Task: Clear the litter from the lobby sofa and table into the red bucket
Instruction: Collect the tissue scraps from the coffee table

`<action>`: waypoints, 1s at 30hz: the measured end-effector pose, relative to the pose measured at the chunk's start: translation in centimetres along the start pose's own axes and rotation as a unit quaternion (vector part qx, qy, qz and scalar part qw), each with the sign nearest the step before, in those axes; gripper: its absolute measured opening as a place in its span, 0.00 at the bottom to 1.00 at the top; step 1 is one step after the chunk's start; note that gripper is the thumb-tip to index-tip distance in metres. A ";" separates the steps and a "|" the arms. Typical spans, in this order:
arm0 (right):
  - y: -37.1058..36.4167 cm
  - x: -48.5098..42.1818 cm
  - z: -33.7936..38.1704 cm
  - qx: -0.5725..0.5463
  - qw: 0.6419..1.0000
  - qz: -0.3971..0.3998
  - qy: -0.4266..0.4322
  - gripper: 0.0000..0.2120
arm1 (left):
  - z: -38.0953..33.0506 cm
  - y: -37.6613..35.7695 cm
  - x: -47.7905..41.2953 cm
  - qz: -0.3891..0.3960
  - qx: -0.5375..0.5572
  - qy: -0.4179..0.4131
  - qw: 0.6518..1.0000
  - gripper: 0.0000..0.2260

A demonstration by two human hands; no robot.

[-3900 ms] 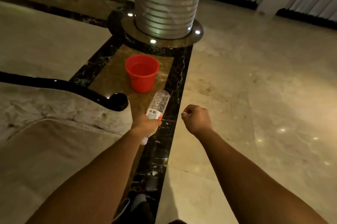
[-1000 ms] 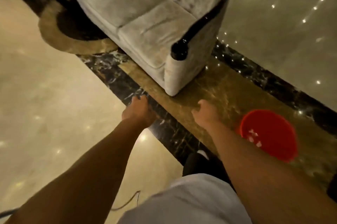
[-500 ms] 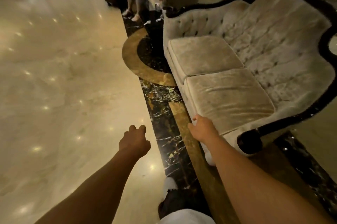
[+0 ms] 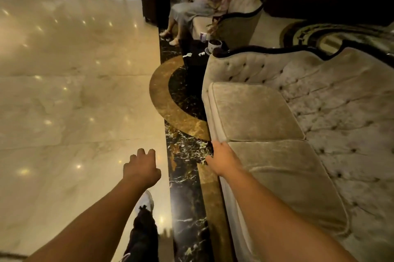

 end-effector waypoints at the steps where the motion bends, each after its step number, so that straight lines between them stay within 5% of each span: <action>1: 0.4 -1.7 0.6 0.003 1.000 -0.003 -0.001 0.22 | 0.1 0.5 -1.9 0.001 -0.009 -0.003 1.000 0.21; 19: 8.2 -41.3 14.5 -0.026 0.995 0.049 -0.089 0.23 | -0.9 12.8 -49.5 0.093 -0.005 -0.052 0.994 0.20; 30: 16.2 -71.9 23.8 0.008 0.996 0.077 -0.036 0.26 | -0.9 21.3 -76.0 0.097 0.047 0.014 0.994 0.24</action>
Point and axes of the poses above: each hand's wrist, its own x-axis away from the middle knuckle, its own y-axis out of the back of the hand, z = x × y, the point moved 9 cm from there along -x, towards the middle knuckle, and after that the axes turned 2 degrees about -y, right-handed, at the moved point
